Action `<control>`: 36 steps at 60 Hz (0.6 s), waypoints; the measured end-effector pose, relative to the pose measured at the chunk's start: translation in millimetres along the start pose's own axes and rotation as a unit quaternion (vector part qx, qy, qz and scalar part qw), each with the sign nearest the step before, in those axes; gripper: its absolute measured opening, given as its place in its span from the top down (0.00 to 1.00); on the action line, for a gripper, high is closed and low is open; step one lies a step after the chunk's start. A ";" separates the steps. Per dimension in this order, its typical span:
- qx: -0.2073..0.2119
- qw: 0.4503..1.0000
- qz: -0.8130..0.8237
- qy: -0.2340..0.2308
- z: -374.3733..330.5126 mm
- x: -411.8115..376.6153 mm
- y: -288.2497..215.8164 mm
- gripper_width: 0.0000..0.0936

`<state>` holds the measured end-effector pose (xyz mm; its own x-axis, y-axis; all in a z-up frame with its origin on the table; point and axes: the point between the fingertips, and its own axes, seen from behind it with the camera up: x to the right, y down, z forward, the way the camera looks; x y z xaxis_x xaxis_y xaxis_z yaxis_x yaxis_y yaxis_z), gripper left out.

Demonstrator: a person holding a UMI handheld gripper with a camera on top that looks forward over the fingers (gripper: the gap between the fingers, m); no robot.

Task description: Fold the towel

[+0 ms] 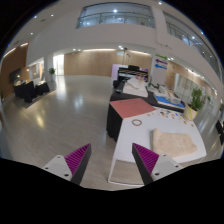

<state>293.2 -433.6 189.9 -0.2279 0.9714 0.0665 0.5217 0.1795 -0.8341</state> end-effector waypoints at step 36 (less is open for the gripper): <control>-0.028 0.986 0.070 0.152 73.0 202.0 59.6 0.08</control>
<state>218.3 -238.0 113.7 0.1014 0.9875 0.1205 0.5766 0.0403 -0.8161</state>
